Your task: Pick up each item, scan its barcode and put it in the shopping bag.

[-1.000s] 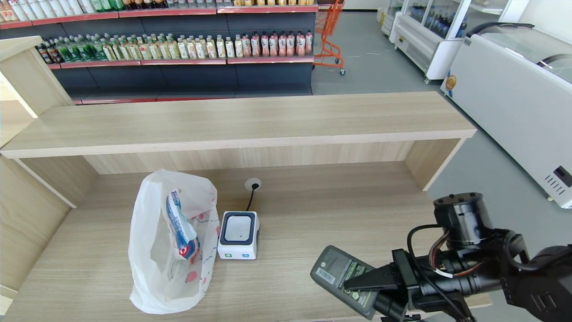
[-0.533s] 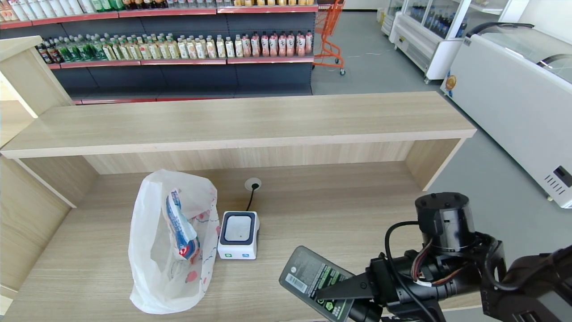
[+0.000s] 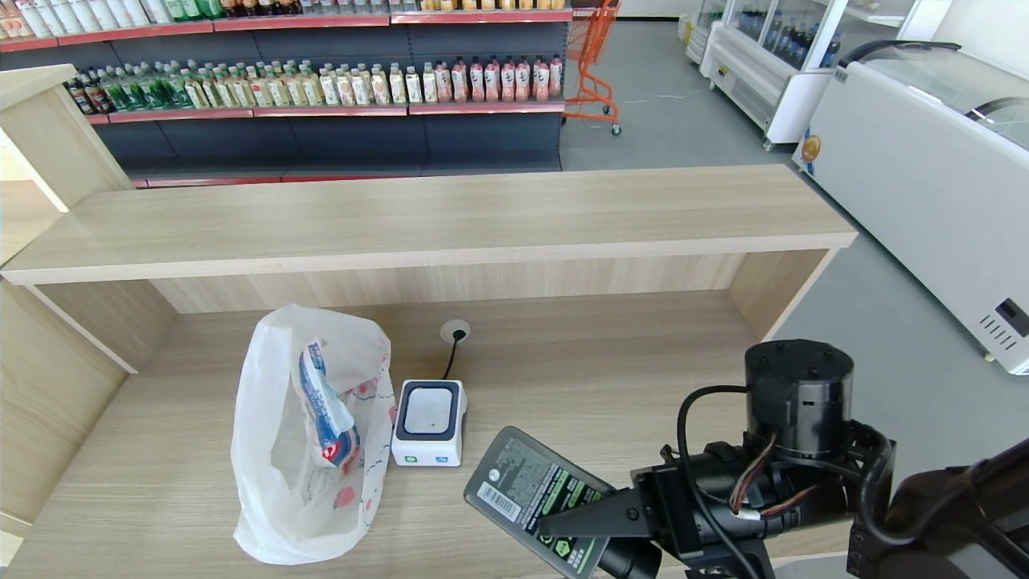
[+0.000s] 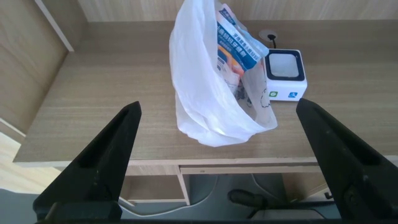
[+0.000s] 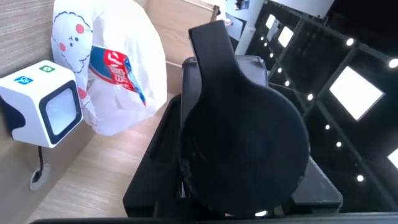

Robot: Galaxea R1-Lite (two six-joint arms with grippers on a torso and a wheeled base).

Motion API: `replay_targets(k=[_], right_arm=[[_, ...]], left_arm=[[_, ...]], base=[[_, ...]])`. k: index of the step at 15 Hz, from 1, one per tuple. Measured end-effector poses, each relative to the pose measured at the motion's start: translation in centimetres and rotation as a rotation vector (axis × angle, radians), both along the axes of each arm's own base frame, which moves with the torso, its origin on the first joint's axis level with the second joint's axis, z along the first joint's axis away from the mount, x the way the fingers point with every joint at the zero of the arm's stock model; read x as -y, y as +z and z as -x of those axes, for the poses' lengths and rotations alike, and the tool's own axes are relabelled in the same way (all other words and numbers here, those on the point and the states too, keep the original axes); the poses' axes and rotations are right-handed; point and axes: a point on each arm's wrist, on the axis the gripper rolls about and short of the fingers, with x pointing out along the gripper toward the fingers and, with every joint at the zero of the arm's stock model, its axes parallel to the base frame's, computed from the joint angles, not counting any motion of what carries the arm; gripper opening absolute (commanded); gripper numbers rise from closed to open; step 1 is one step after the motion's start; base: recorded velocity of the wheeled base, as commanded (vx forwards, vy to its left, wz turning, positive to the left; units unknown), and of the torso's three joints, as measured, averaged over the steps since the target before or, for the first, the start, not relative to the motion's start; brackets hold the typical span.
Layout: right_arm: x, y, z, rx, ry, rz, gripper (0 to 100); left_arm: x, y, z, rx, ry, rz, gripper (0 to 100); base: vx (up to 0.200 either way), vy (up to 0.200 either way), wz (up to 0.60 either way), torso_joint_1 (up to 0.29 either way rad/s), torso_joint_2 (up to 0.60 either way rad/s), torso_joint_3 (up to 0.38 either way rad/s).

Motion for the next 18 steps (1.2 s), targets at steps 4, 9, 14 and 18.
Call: replay_targets(k=[4,9,14,18], right_arm=[[-0.28,-0.12,0.19,-0.003,0.012,0.002,0],[-0.3,-0.14,0.24,-0.005,0.013,0.004,0],[-0.21,-0.05,0.31,-0.058,0.004,0.011,0],[0.06,0.63,0.55,-0.218,-0.029,0.013,0]], left_arm=[[0.0,0.0,0.0,0.0,0.0,0.0,100],[0.0,0.0,0.0,0.0,0.0,0.0,100],[0.0,0.0,0.0,0.0,0.0,0.0,100],[0.0,0.0,0.0,0.0,0.0,0.0,100]], base=[[0.0,0.0,0.0,0.0,0.0,0.0],[0.0,0.0,0.0,0.0,0.0,0.0],[0.0,0.0,0.0,0.0,0.0,0.0],[0.0,0.0,0.0,0.0,0.0,0.0]])
